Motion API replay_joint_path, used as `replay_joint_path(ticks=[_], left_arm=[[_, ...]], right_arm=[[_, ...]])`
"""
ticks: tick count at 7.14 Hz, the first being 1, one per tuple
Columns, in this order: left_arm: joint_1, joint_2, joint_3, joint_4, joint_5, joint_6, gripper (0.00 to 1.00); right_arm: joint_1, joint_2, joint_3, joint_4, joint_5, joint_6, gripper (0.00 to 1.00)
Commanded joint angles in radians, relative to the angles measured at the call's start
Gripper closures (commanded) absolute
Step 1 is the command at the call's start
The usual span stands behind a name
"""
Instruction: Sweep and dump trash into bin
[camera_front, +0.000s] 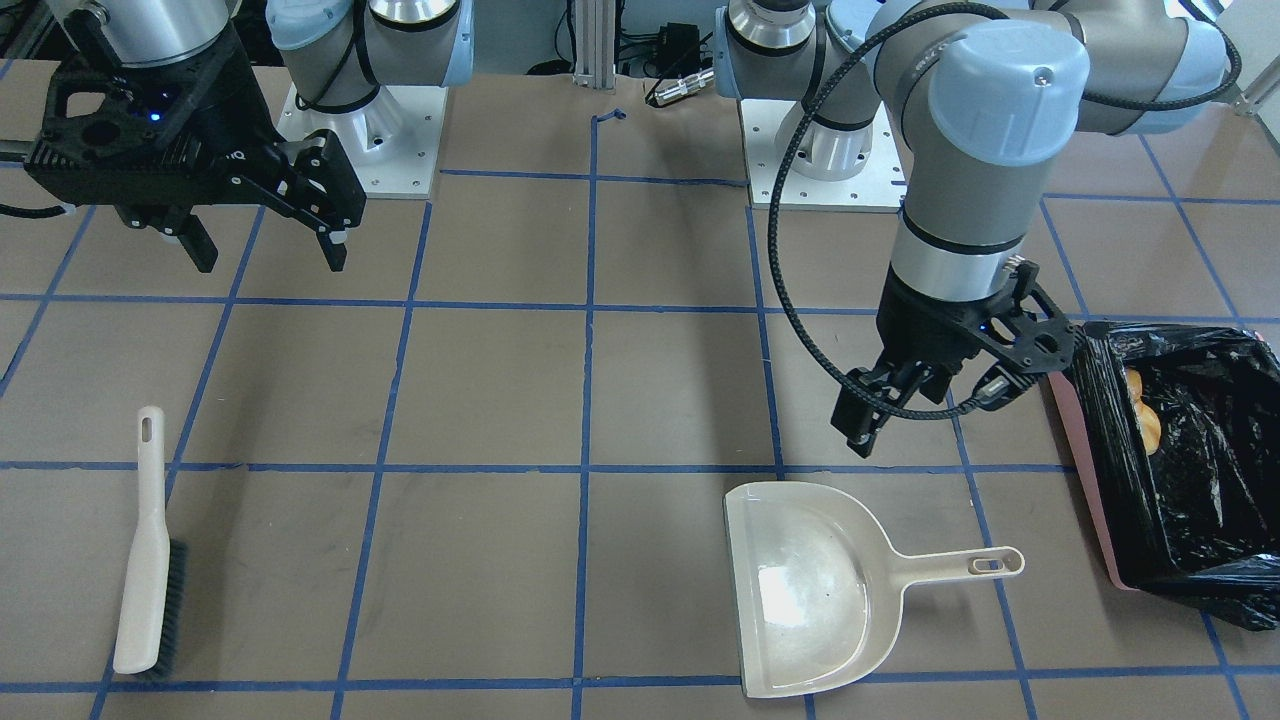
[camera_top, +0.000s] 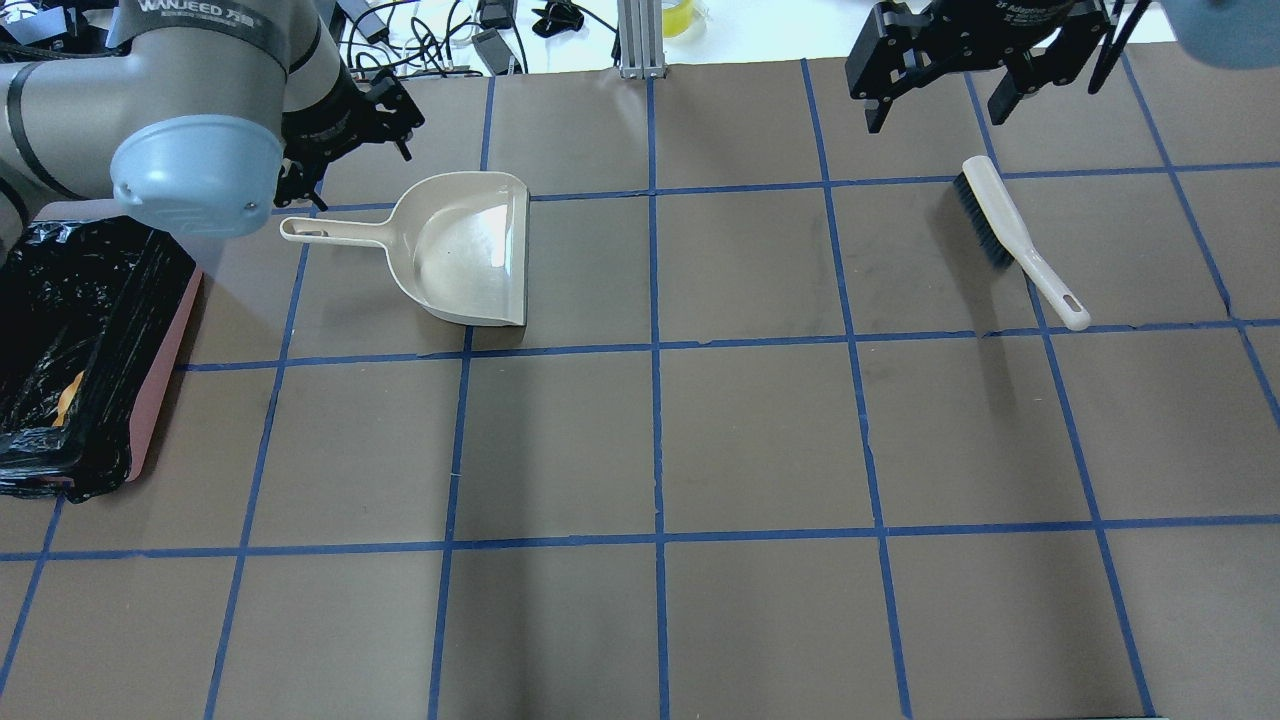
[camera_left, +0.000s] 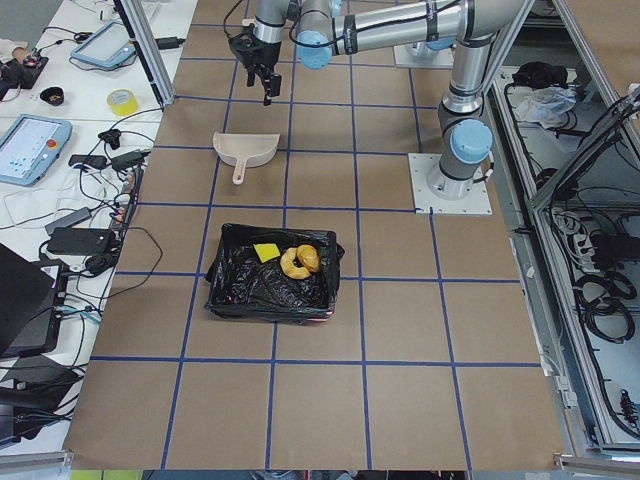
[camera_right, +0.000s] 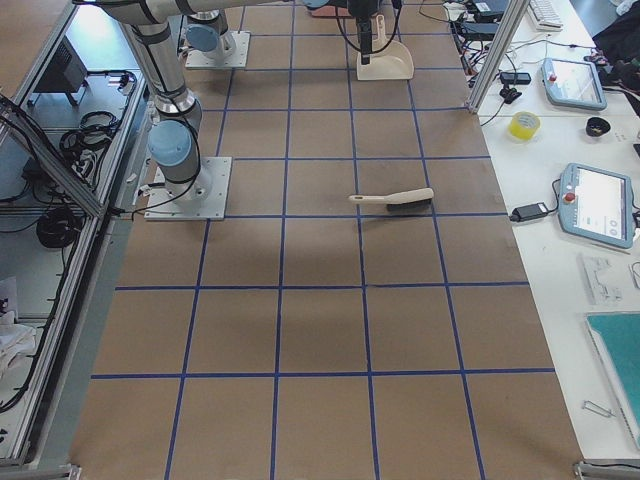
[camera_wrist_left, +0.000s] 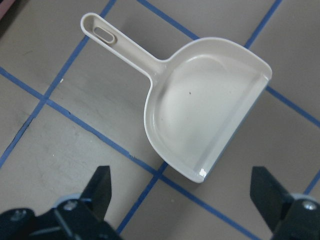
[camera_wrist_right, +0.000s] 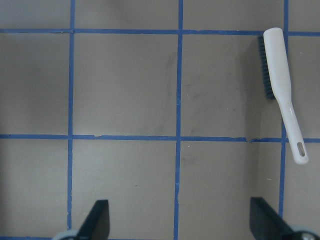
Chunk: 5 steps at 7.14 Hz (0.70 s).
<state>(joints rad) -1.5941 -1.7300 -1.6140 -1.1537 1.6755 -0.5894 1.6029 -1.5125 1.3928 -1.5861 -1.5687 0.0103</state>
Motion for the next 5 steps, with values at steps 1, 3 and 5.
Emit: replay_joint_path(ticks=[1, 3, 5], left_arm=[[-0.017, 0.073, -0.006, -0.113, -0.081, 0.071, 0.0], [-0.003, 0.13, 0.052, -0.285, -0.16, 0.445, 0.0], [0.037, 0.194, 0.129, -0.493, -0.129, 0.575, 0.0]], right_arm=[[0.0, 0.0, 0.0, 0.0, -0.01, 0.0, 0.0], [0.0, 0.0, 0.0, 0.0, -0.011, 0.0, 0.0], [0.0, 0.0, 0.0, 0.0, -0.013, 0.0, 0.0]])
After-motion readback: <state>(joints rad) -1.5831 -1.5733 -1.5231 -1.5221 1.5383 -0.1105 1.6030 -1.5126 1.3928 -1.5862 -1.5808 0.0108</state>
